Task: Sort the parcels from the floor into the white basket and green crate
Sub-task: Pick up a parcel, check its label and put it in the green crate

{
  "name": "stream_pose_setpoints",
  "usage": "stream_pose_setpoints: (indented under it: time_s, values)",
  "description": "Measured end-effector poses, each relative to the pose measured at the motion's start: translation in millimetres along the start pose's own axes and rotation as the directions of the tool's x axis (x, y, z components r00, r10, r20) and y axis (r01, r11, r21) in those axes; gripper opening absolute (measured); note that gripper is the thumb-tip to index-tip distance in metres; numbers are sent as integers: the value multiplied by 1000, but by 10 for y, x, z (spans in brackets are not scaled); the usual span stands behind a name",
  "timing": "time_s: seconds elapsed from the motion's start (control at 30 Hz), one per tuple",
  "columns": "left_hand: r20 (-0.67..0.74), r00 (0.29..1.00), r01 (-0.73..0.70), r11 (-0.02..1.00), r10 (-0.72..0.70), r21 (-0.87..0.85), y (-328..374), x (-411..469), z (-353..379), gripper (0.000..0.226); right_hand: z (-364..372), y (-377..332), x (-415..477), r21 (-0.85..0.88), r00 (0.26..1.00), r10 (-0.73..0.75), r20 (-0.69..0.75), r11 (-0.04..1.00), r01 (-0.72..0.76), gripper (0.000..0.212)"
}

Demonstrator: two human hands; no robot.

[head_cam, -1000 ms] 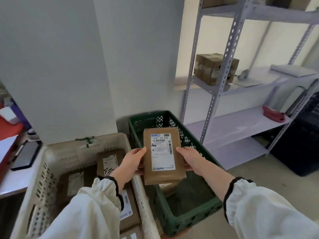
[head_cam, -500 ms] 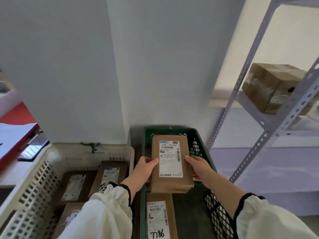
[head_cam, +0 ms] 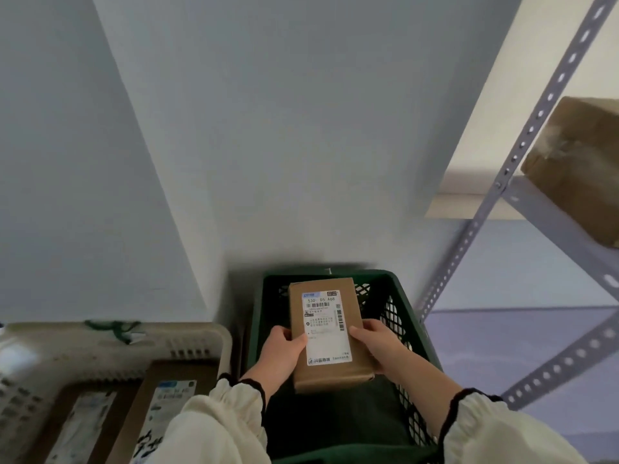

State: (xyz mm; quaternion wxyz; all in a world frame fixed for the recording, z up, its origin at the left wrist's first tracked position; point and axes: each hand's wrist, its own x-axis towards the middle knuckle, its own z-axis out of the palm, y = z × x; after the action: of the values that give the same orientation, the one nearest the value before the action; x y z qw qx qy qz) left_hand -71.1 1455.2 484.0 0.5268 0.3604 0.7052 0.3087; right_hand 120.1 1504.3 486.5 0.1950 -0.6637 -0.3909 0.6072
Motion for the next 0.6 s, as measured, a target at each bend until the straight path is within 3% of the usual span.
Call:
stream_pose_setpoints:
  time_s: [0.2,0.6]
  values:
    - [-10,995,102,994,-103,-25,-261,392,232,41,-55,332,490,-24,999,33,40,999,-32,51]
    - [-67,992,110,994,-111,-22,-323,479,490,55,-109,556,802,12,1000,7,29,1000,-8,53]
